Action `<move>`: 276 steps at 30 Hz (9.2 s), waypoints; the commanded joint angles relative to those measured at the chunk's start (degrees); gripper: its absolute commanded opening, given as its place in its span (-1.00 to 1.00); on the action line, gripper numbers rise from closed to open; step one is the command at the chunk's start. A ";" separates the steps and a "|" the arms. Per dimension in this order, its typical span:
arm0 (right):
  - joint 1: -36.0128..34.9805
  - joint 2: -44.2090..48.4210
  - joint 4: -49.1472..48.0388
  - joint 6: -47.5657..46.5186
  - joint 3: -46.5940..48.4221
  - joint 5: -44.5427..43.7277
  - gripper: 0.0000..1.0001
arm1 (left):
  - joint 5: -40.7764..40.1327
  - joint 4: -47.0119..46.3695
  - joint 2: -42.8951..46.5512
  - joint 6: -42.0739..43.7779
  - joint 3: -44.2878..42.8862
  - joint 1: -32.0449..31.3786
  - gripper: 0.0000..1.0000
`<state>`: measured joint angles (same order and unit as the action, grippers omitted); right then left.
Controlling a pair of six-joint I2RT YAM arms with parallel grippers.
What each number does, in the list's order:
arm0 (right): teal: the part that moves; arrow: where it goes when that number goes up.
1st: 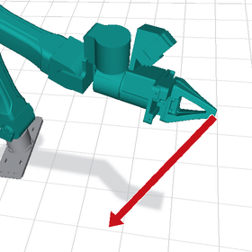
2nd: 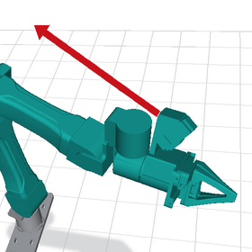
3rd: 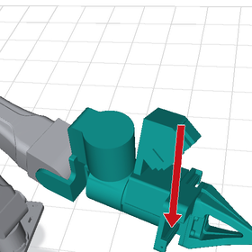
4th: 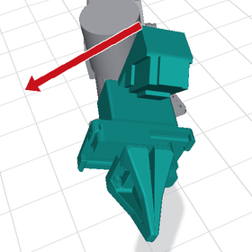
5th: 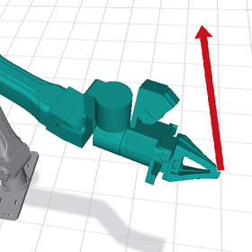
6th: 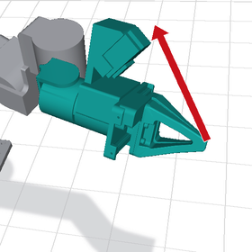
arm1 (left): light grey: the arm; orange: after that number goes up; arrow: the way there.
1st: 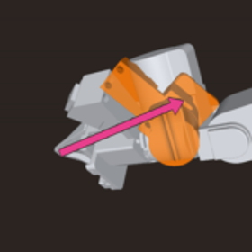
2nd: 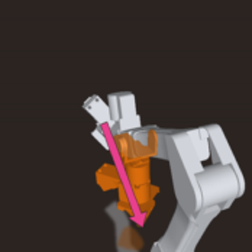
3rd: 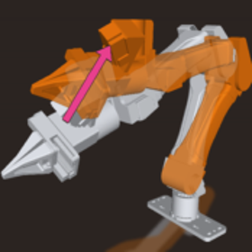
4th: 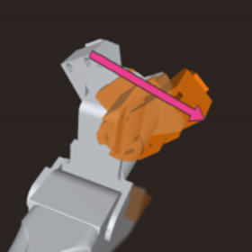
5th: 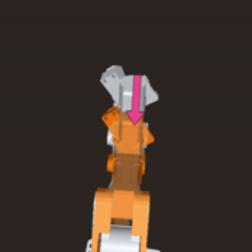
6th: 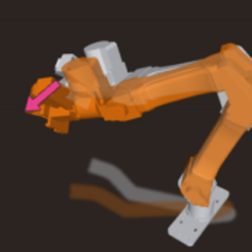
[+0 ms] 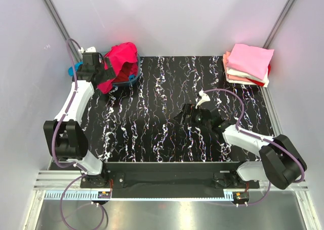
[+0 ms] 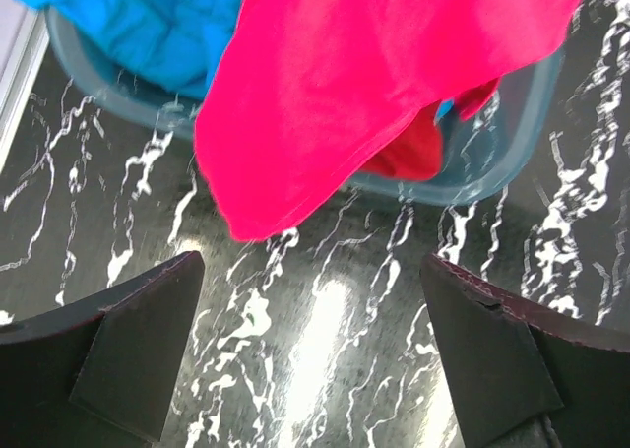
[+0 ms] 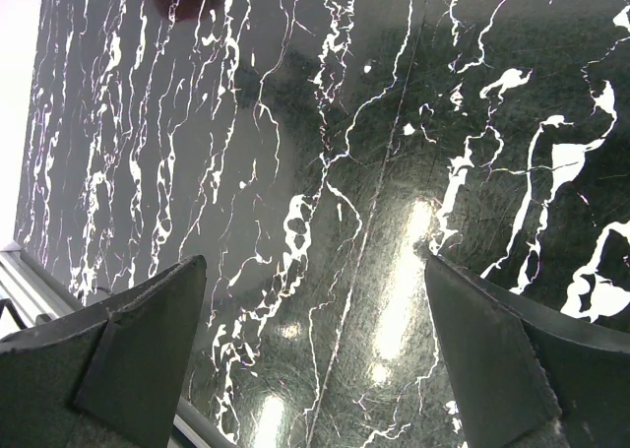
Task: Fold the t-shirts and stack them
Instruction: Grab the tshirt from the pile, then move the tshirt to the center of the board, then flatten the tshirt out
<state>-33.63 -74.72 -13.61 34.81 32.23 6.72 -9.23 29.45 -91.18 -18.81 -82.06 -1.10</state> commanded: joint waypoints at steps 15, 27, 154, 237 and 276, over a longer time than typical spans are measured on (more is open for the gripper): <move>0.14 -2.27 1.30 -0.27 3.89 -1.10 1.00 | 0.35 -12.14 -0.56 5.10 7.97 0.75 0.97; 0.93 -3.07 0.95 0.08 3.98 -0.31 0.99 | -2.10 -13.02 -10.07 7.38 3.23 0.75 0.96; 6.29 23.56 20.90 8.79 -9.99 3.56 0.99 | 15.12 -7.30 38.27 -34.54 61.76 -8.30 0.51; 1.02 -30.05 41.73 0.08 35.54 0.49 0.64 | -23.72 37.08 72.46 -21.71 10.96 -8.12 -1.00; -6.44 -52.18 57.54 -11.78 76.30 4.97 0.45 | -39.54 50.70 81.33 -29.71 11.40 -22.19 -0.98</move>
<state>-37.43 -123.07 38.06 26.41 102.24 10.74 -45.93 78.67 -11.53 -47.42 -71.35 -22.57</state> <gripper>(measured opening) 0.723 0.019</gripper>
